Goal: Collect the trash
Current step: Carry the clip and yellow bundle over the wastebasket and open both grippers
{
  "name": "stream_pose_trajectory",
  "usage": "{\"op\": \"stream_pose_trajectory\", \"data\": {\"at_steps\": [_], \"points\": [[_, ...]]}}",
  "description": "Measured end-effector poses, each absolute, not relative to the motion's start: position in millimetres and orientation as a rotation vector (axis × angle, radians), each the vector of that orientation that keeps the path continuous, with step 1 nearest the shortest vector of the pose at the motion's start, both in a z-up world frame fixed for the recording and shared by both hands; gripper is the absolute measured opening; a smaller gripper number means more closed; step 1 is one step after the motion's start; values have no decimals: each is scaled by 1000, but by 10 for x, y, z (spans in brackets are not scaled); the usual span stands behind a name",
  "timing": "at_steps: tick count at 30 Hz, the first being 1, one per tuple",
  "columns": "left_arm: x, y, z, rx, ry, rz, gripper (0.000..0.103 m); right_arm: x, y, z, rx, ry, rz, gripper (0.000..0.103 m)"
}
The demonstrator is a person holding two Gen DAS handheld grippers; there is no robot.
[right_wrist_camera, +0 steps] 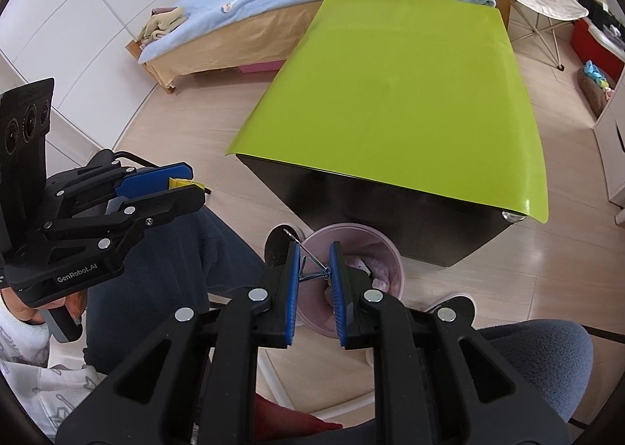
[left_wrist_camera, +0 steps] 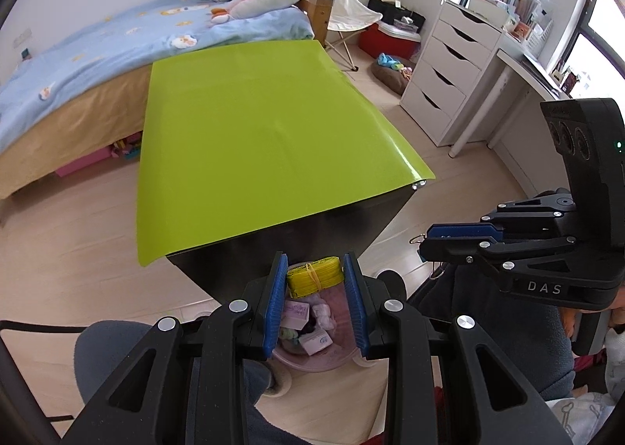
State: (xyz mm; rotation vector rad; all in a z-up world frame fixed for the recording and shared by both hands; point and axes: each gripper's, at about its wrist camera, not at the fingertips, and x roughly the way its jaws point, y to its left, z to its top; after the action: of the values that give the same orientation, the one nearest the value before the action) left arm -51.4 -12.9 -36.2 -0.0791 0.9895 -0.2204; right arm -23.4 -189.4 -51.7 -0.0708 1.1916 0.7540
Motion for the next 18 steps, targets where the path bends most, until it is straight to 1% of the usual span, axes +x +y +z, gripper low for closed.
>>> {"op": "stream_pose_trajectory", "data": {"at_steps": [1,2,3,4,5,7,9,16,17,18], "points": [[-511,-119,-355,-81,988,-219,29,-216,-1884,-518,-72,1194,754,17],[-515,-117,-360,-81,987,-219,29,-191,-1876,-518,-72,1196,749,31],[-517,-112,-363,-80,987,-218,29,-179,-1887,-513,-65,1193,741,61],[-515,-110,-367,-80,987,-218,29,-183,-1903,-506,-55,1189,738,76],[-515,-109,-368,-82,988,-219,29,-182,-1925,-497,-39,1183,735,86],[-520,-115,-380,-82,992,-220,29,-172,-1951,-482,-31,1181,724,87],[-522,-129,-397,-84,998,-229,29,-169,-1984,-463,-20,1171,710,91],[-518,-231,-426,-76,1016,-273,30,-151,-2160,-343,6,1136,656,95],[-512,-241,-431,-74,1017,-276,31,-146,-2181,-336,9,1134,653,95],[-503,-249,-437,-74,1020,-276,41,-142,-2201,-327,12,1131,649,95]]}}
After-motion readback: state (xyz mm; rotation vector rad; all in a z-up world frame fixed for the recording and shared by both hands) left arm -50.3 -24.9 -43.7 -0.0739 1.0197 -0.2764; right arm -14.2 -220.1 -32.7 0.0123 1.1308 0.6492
